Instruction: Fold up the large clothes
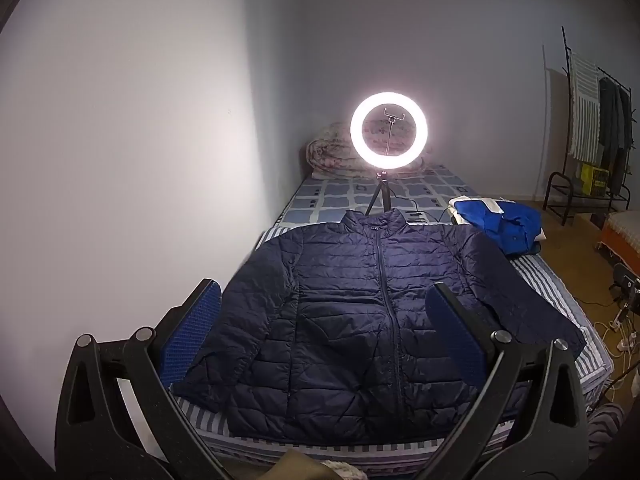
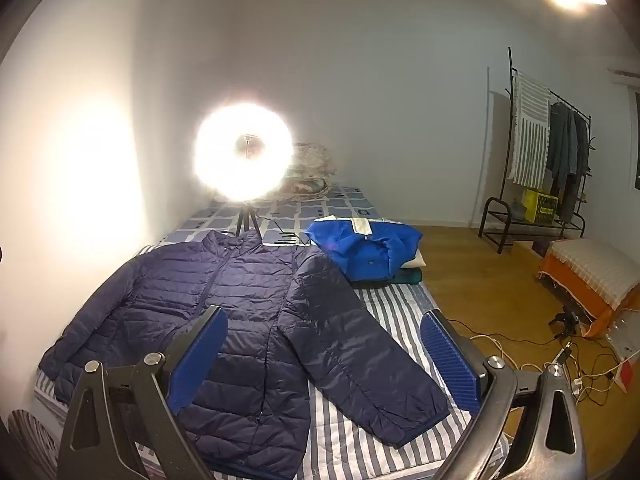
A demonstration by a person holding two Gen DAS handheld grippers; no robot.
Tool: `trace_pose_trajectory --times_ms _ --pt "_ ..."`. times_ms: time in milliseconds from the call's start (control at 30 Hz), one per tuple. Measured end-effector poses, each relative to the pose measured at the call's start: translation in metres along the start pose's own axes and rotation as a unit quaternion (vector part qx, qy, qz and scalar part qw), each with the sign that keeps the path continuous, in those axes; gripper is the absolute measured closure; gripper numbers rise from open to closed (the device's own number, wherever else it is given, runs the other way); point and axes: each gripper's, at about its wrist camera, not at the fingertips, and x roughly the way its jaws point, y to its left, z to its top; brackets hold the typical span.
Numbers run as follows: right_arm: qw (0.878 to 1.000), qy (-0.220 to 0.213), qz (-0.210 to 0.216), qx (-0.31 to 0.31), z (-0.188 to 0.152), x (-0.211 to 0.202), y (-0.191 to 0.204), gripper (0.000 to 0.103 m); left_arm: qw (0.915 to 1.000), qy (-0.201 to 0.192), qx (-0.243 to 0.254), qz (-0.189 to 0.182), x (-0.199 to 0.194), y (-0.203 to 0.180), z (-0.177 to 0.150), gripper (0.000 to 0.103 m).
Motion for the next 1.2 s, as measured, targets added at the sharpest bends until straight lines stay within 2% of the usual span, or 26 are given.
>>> trace_pose_trajectory --times_ms 1200 --pt "1.0 0.002 -0.006 0.003 0.0 0.0006 0.0007 0.005 0.9998 -0.011 -0.012 -0.008 0.0013 0.0024 0.0019 0.0"
